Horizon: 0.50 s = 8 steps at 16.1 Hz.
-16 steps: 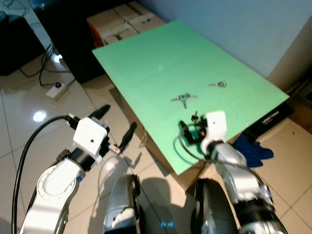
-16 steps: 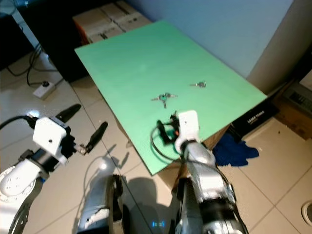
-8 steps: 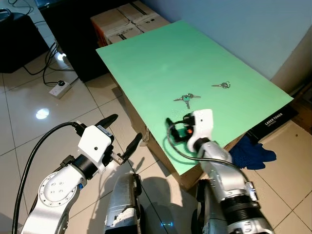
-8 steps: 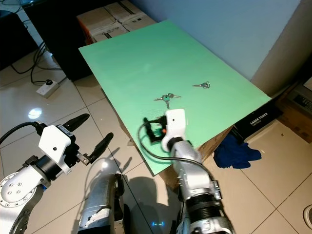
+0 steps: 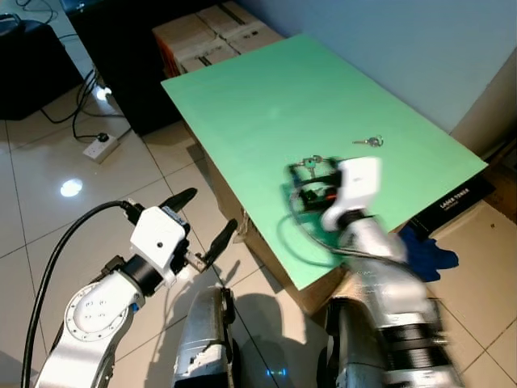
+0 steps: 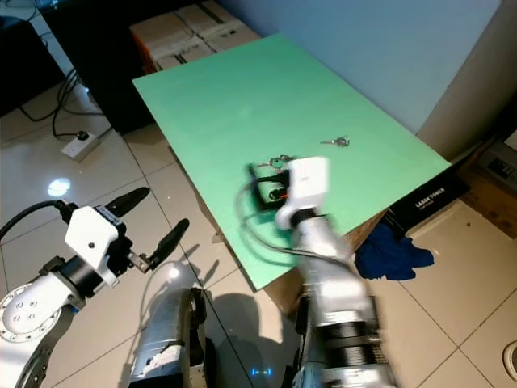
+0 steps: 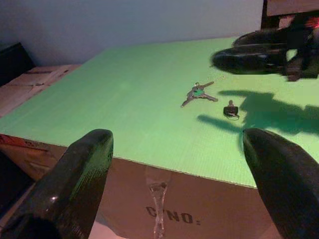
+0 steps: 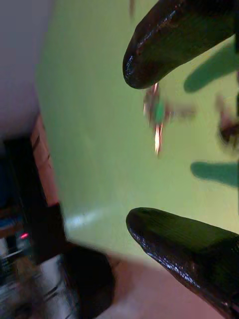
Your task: Hang keys on a hook
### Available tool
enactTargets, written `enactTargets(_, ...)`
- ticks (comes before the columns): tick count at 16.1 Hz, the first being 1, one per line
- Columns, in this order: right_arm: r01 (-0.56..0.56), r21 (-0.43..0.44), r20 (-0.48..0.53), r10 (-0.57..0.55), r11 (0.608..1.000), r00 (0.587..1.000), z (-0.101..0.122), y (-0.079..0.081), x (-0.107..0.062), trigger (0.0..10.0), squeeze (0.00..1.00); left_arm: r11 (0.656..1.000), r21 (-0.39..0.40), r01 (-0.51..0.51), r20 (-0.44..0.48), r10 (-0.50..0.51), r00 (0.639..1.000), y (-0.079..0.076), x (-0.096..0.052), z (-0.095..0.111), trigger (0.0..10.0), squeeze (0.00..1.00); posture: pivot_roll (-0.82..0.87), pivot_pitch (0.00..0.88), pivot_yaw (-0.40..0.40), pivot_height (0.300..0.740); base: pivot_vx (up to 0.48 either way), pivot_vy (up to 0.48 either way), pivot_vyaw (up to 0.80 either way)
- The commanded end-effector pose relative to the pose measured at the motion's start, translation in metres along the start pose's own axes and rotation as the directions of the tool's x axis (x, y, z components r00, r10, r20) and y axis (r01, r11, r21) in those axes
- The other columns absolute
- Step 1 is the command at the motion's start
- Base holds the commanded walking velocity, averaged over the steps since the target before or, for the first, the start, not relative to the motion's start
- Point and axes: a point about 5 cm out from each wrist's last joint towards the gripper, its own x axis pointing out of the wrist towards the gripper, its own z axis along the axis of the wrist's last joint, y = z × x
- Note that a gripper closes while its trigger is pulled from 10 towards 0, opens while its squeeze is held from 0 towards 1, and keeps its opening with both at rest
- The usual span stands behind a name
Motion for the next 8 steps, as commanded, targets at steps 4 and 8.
enactTargets(4,-0.101,-0.188,-0.197,0.063,0.977,0.978,-0.032,-0.059,-0.017,10.0,0.00,1.000,0.002,0.009,0.004,-0.009,1.000,-0.002,0.001,0.003,10.0,0.00,0.12,0.191,0.086,0.601,0.000,0.000,0.00)
enactTargets(8,-0.174,-0.138,-0.144,0.154,0.975,0.978,-0.021,-0.088,-0.011,10.0,0.00,0.999,0.028,-0.019,-0.002,0.019,1.000,0.005,-0.005,0.006,10.0,0.00,0.17,0.208,0.085,0.601,0.000,0.000,0.00)
